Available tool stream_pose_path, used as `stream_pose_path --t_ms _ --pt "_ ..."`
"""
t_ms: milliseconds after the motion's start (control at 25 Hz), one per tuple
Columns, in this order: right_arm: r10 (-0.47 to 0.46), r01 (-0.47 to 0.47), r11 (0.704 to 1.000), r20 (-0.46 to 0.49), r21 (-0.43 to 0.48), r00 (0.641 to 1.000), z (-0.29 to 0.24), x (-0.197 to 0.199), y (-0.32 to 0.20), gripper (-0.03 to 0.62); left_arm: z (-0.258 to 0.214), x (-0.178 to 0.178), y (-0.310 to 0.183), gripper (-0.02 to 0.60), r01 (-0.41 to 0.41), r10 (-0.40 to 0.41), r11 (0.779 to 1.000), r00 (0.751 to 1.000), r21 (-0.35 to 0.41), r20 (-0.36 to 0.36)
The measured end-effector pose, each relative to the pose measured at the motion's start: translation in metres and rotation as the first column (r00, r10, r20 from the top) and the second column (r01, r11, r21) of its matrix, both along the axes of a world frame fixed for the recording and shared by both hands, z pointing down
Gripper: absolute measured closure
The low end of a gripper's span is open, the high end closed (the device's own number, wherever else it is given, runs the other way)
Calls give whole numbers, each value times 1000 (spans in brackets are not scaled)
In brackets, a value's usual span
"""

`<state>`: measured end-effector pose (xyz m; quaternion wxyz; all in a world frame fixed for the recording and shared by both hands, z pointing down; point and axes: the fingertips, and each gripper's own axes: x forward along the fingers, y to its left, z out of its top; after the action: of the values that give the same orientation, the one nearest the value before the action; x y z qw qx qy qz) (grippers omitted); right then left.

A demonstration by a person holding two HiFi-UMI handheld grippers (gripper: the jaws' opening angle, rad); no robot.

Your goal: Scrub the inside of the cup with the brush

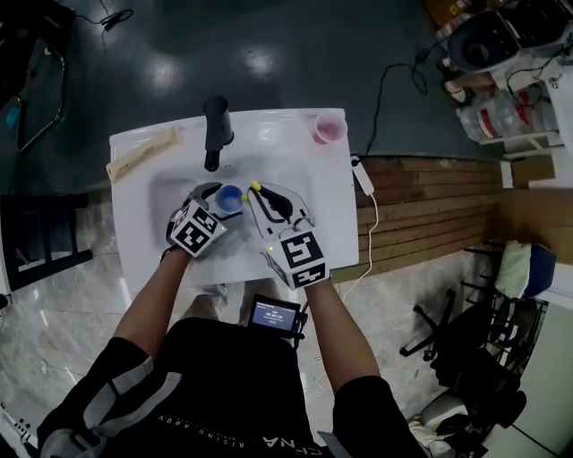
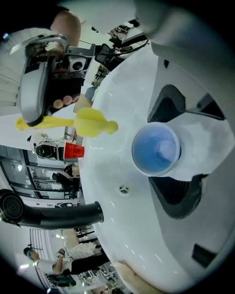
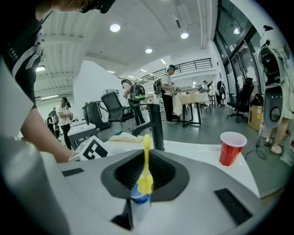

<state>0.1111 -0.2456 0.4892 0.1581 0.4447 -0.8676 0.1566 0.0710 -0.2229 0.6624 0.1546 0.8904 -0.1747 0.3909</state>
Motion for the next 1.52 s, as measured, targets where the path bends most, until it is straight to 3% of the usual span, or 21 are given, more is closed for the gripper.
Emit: stream_pose_path --t_ms 320,760,1160,1520 --pt "0 -2 998 -32 -63 999 21 40 19 556 -5 -2 -1 232 25 -25 1000 1000 -12 8" --pt "-77 76 990 2 -117 997 44 62 23 556 -10 4 -1 232 87 -86 996 995 -18 40" --pt "-132 132 985 14 -111 991 40 60 30 556 -70 -7 8 232 174 -173 984 984 33 -35" --pt "-72 70 993 -19 -91 997 17 42 55 556 -129 -37 41 232 164 -156 985 979 52 -130"
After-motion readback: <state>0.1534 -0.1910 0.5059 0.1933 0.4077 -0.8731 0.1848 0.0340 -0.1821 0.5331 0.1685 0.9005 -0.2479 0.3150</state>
